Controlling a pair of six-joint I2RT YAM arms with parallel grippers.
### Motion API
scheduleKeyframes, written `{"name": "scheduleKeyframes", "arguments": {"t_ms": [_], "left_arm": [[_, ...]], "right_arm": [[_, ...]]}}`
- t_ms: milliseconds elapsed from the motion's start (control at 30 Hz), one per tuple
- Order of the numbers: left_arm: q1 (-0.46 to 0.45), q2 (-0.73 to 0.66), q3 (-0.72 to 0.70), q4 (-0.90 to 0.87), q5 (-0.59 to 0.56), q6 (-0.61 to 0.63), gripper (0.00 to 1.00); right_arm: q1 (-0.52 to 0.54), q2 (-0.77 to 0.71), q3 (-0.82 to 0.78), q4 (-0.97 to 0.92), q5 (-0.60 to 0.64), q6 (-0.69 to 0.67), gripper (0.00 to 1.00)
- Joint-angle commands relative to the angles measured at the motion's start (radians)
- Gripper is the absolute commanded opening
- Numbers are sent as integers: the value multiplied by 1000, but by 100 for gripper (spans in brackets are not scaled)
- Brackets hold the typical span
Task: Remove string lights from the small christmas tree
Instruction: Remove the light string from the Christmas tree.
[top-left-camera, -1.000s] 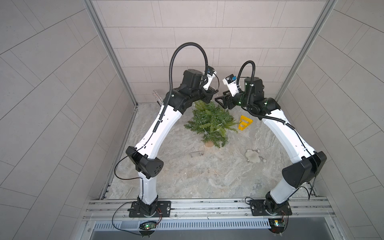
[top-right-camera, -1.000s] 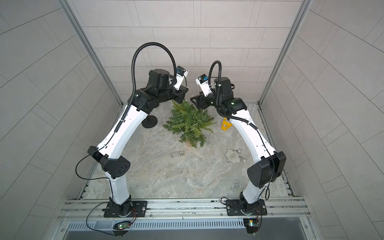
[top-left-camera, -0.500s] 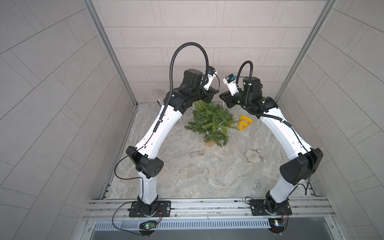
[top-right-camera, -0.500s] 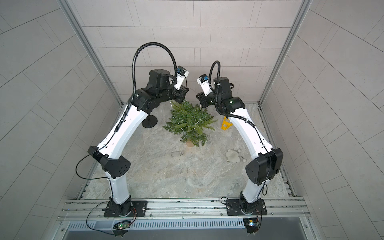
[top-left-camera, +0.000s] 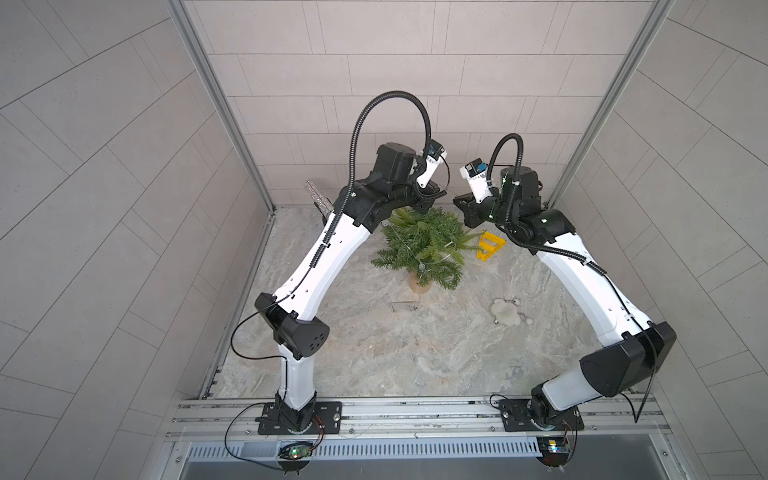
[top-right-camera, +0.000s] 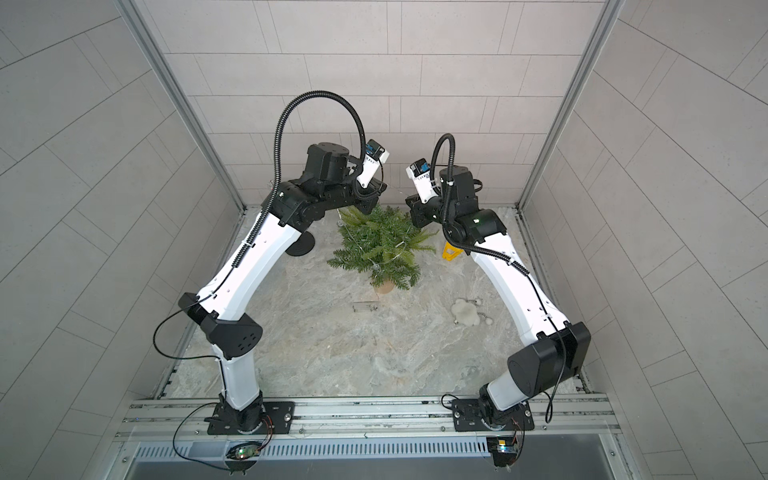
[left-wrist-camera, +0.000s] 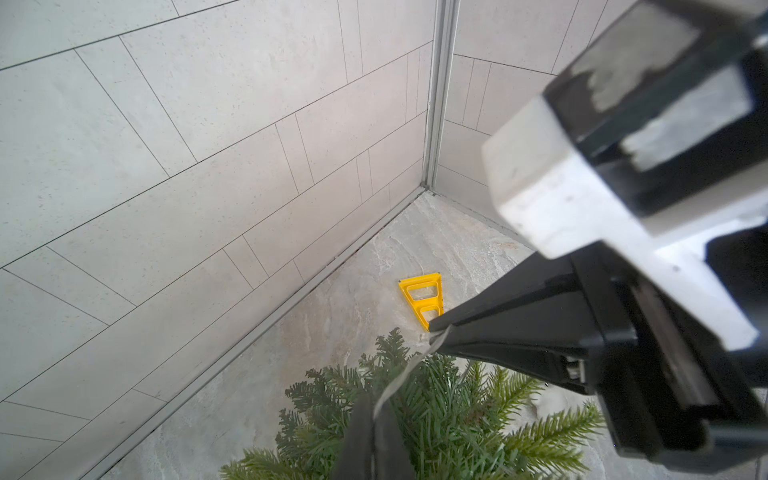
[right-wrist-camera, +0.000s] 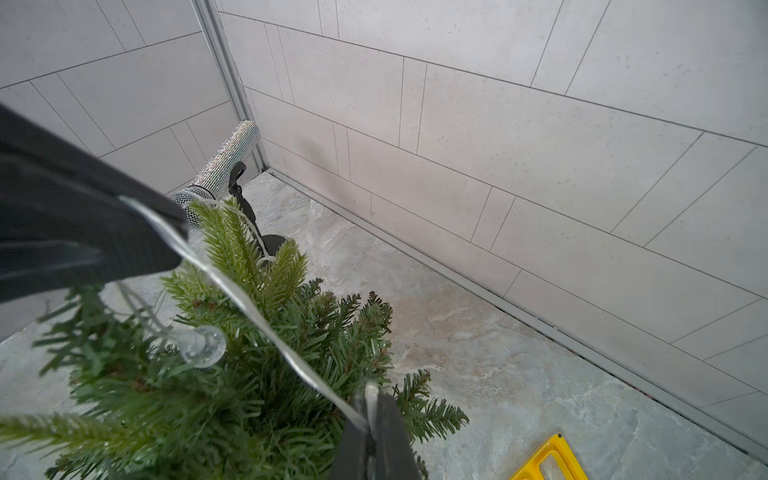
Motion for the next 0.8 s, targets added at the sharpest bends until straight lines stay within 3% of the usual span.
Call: {"name": "scheduleKeyframes", "arguments": {"t_ms": [0,433,767], "left_arm": [[-4,-16,26,3,-10,24,0],[-24,-58,7,-10,-30,41,0],[-57,-145,-46,-4,-43,48,0]], "right_arm": [[-5,-66,-39,21,22,29,3],[19,-197,-111,-13,-22,68,2],[64,-326,-173,-12,-139,111,0]]}}
